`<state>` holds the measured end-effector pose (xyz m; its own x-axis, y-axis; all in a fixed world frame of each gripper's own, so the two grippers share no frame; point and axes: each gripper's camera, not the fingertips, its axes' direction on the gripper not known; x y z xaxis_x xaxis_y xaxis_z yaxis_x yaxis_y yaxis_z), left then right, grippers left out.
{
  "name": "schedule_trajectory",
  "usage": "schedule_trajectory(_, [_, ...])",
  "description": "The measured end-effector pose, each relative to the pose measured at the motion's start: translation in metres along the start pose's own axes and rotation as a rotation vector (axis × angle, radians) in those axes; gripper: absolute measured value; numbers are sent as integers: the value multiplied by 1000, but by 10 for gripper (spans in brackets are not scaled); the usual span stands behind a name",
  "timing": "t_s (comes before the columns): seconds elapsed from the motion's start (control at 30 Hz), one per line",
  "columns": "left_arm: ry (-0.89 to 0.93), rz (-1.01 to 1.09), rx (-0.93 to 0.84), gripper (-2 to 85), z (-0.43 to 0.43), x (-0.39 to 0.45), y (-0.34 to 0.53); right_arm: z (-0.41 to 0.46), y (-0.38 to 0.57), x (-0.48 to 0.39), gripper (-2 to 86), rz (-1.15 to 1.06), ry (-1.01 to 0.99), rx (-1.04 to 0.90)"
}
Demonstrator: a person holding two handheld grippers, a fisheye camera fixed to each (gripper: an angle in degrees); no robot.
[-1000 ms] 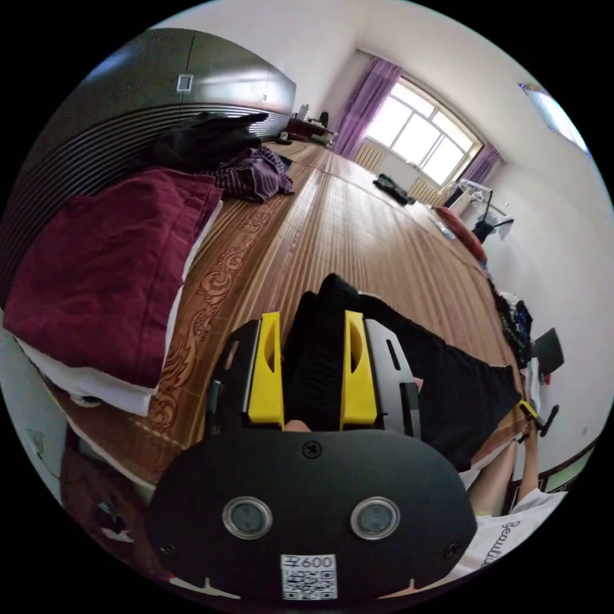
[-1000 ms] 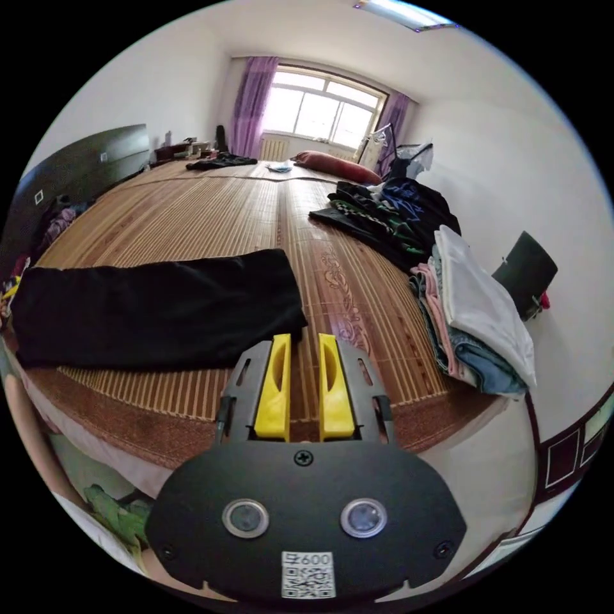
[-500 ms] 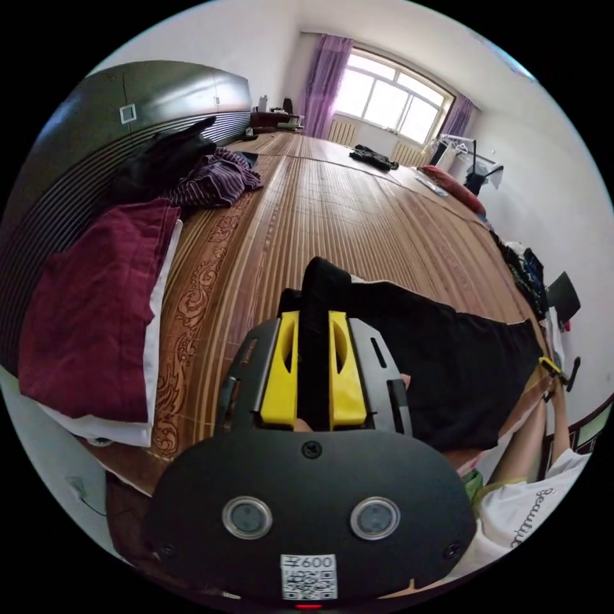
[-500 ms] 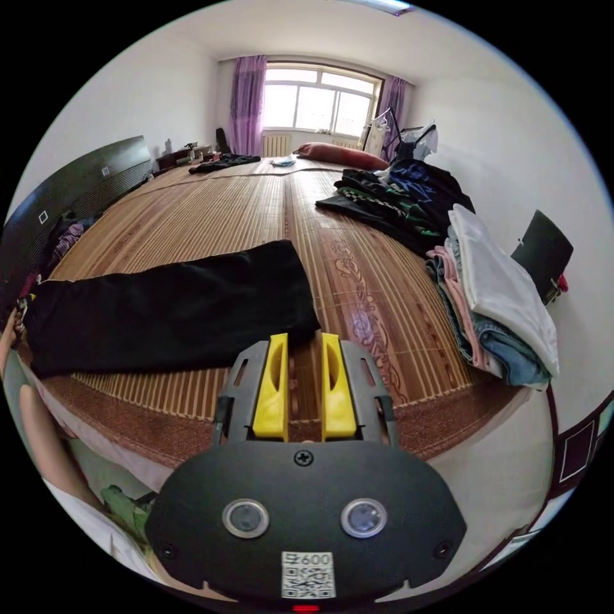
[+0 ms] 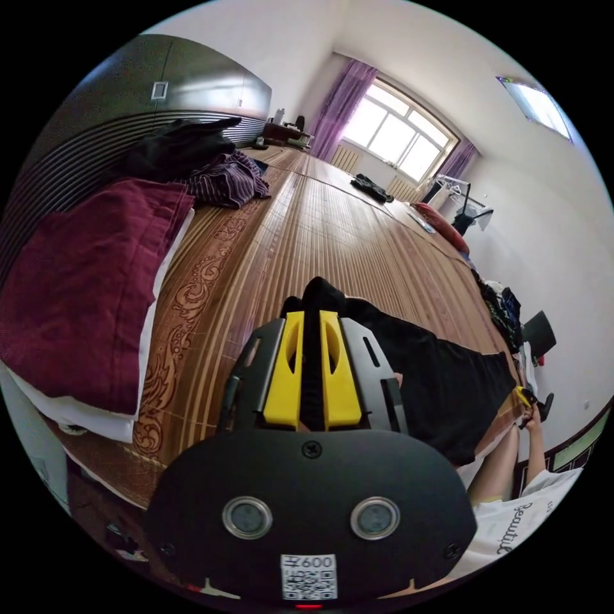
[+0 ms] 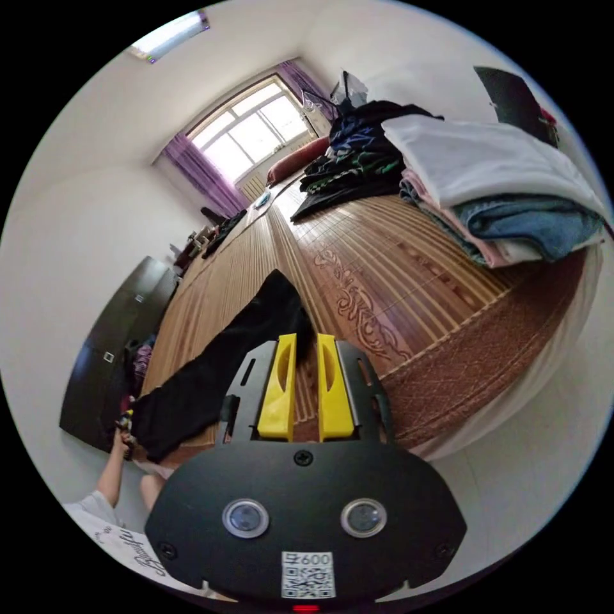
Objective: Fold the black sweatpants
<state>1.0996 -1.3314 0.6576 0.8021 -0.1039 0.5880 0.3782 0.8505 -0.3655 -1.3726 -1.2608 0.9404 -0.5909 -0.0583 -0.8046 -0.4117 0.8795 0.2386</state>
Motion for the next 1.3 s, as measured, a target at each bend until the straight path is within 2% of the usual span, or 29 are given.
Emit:
schedule_trajectory(0.17, [-107,100,-51,18,24,18,9,-7,-9,-21,-6,-87,177,-8])
schedule_trajectory(0.3, [-126,103,-51,23,42,18,21,-15,-11,-29,-7,-94,199,14])
schedule_trajectory(0.8, [-67,54,-4,39,95,-8,76,-65,-13,-11,28,34,68,97])
schedule_trajectory(1.0, [-69,53,-11,43,123,-7,95,-68,-13,-3,46,72,-44,97])
schedule_trajectory(1.1, [-154,128,-38,41,139,13,101,-64,-13,-15,23,20,48,89])
schedule_trajectory(1.17, [-255,263,-55,27,155,43,109,-68,-6,-44,0,-136,166,143])
schedule_trajectory(1.3, [-442,379,-56,14,179,76,125,-63,12,-94,-7,-393,329,183])
